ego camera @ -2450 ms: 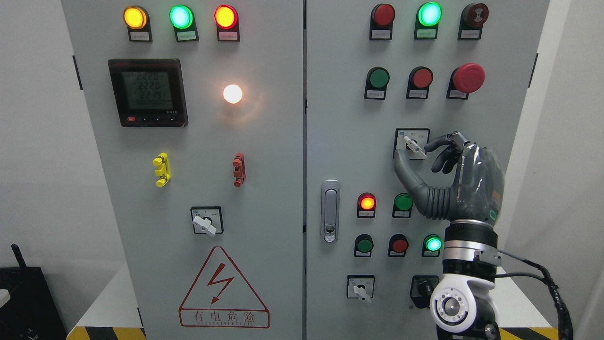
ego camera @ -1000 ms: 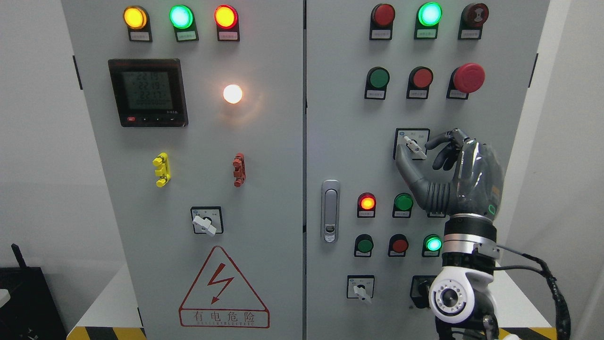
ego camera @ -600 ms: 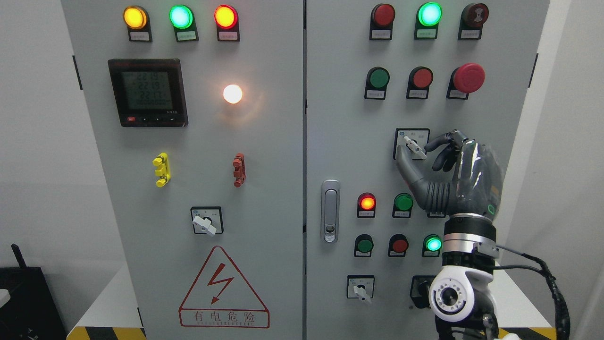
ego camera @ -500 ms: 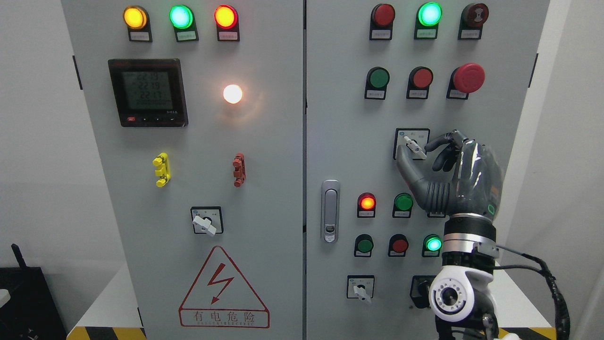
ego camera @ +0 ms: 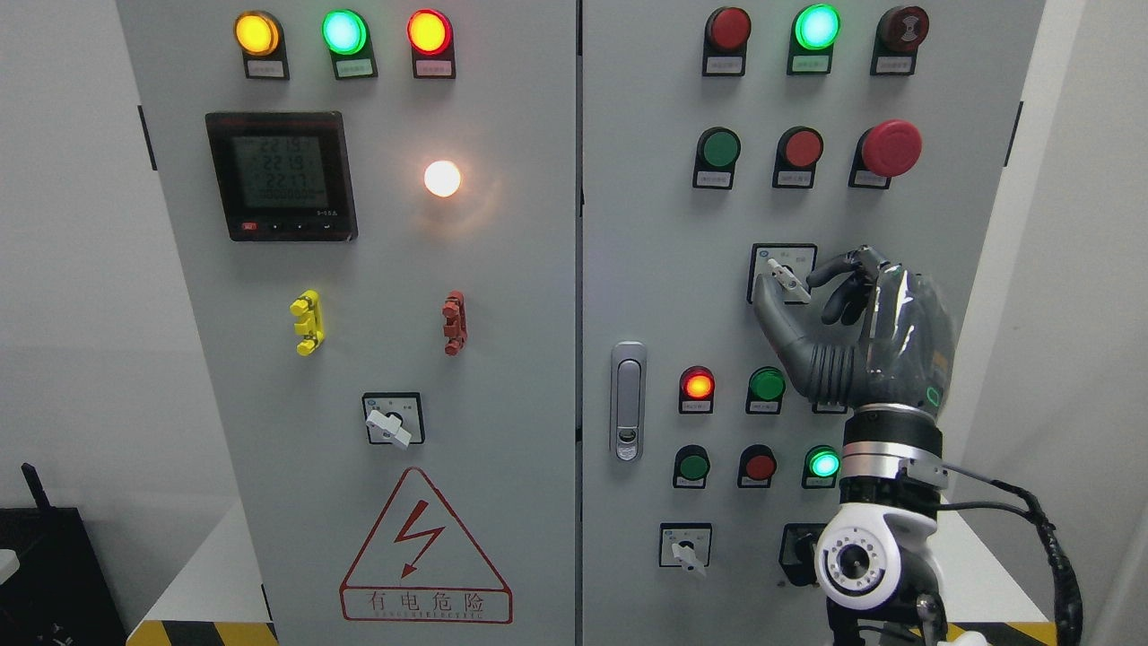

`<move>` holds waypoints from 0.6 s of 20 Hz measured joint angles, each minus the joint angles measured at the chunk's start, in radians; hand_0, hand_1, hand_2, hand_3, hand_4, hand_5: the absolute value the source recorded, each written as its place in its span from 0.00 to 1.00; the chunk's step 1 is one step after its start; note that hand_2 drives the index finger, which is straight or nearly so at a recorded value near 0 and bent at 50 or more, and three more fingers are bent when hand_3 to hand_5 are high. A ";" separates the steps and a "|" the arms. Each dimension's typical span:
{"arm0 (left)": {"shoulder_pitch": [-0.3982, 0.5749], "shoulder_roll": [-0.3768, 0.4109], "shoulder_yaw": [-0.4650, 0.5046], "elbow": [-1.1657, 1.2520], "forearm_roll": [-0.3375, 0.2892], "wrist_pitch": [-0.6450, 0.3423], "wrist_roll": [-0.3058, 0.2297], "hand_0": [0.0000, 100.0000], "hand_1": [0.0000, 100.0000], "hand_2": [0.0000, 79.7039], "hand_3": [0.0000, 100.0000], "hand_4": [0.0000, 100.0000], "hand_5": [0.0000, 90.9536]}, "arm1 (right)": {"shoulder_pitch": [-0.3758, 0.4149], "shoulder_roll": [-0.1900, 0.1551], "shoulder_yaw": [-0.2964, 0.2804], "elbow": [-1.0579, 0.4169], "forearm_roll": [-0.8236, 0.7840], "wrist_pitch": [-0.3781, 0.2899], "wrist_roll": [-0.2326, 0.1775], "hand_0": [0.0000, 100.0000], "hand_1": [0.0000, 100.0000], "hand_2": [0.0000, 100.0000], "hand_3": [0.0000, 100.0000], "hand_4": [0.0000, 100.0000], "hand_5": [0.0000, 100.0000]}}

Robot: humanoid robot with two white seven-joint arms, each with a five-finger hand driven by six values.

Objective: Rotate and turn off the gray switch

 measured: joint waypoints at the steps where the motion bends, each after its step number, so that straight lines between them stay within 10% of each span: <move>1: 0.000 0.000 0.000 0.000 0.000 0.000 0.000 0.12 0.39 0.00 0.00 0.00 0.00 | 0.000 0.000 0.000 0.000 0.000 0.000 0.000 0.16 0.44 0.61 0.90 0.89 1.00; 12: 0.000 0.000 0.000 0.000 0.000 -0.004 0.000 0.12 0.39 0.00 0.00 0.00 0.00 | -0.002 0.001 0.001 0.002 0.002 0.007 0.003 0.17 0.45 0.62 0.91 0.89 1.00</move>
